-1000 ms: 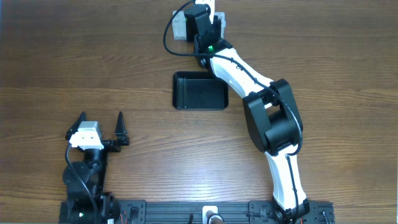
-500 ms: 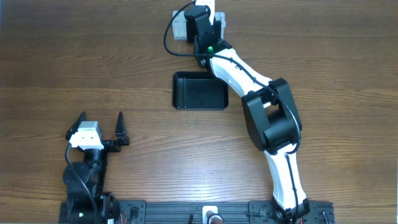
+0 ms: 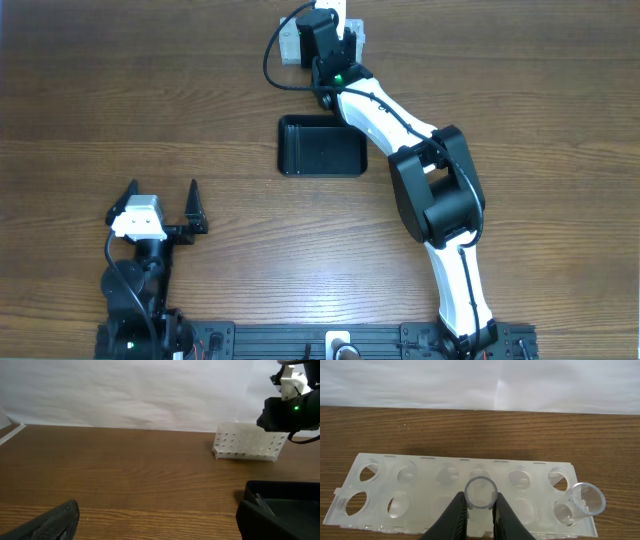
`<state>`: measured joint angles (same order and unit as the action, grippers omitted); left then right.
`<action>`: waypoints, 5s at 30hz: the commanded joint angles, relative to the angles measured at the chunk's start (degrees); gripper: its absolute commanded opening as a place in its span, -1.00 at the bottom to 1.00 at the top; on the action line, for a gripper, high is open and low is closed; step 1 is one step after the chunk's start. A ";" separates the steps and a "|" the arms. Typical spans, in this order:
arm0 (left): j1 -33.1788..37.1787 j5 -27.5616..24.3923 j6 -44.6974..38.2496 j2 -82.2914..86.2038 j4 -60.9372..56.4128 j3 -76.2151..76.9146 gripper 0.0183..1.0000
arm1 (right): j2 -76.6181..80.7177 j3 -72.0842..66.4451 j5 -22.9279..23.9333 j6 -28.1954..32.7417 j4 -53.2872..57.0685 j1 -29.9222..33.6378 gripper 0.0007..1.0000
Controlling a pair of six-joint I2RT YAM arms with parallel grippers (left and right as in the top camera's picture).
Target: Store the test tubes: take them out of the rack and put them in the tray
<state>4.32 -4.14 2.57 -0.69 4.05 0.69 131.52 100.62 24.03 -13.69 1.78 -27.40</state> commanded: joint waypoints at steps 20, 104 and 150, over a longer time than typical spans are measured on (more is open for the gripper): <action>0.35 -0.74 -0.44 0.31 0.02 -0.35 1.00 | -21.97 1.51 0.37 -0.50 4.31 -0.46 -0.78; 0.35 -0.74 -0.44 0.28 0.02 -0.35 1.00 | -14.10 0.79 -8.68 7.17 16.61 6.34 0.98; 0.35 -0.74 -0.44 0.31 0.02 -0.35 1.00 | -1.20 0.79 -8.33 7.15 4.81 7.76 -0.41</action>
<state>4.32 -4.14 2.57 -0.69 4.05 0.69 129.82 101.34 15.57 -6.50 6.83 -19.20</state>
